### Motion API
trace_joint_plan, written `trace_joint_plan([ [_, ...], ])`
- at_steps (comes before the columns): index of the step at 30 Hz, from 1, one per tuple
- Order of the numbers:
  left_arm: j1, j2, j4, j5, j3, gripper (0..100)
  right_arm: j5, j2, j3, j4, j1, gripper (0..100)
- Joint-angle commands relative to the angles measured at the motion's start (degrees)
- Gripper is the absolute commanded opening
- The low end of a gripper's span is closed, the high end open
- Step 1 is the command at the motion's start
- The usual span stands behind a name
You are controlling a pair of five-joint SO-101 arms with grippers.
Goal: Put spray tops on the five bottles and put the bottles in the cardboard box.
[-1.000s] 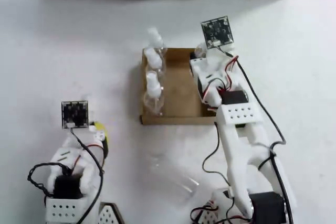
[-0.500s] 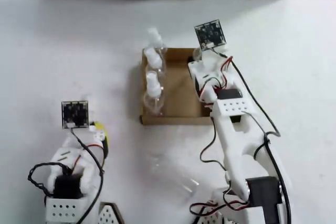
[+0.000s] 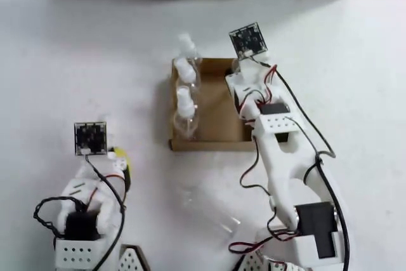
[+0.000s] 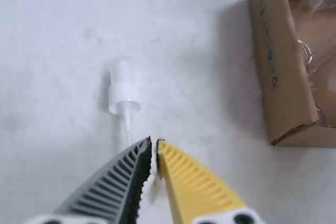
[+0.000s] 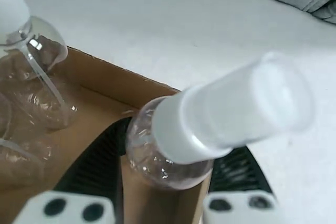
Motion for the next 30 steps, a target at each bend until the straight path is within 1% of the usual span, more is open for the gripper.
trace_joint_plan([
  [1,-0.7,-0.9,0.9,-0.5,-0.2,2,0.9,0.7,-4.5,-1.2,-0.3,1.5],
  [8,-0.7,-0.9,0.9,-0.5,-0.2,2,0.8,5.2,-7.2,-1.2,-0.2,1.5],
  [13,-0.7,-0.9,0.9,-6.2,-0.2,2,0.6,7.9,-8.2,-1.2,0.0,1.5],
  [18,-0.7,-0.9,0.9,-7.1,-0.2,2,0.3,9.0,-8.1,-1.0,0.1,1.5],
  [19,-0.7,-0.9,0.9,-7.2,-0.2,2,-0.1,9.4,-8.1,-1.0,0.1,1.5],
  [22,-0.7,-0.9,0.9,-7.2,-0.2,2,-5.4,9.9,-8.1,-0.9,0.3,1.5],
  [23,-0.7,-0.9,0.9,-7.2,-0.2,2,-5.9,9.8,-8.1,-0.8,0.7,1.5],
  [27,-0.7,-0.9,0.9,-7.3,-0.2,2,-5.9,10.0,-8.1,-0.8,1.1,1.5],
  [30,-0.7,-0.9,0.9,-7.3,-0.2,2,-2.6,10.1,-8.0,-0.8,0.7,1.5],
])
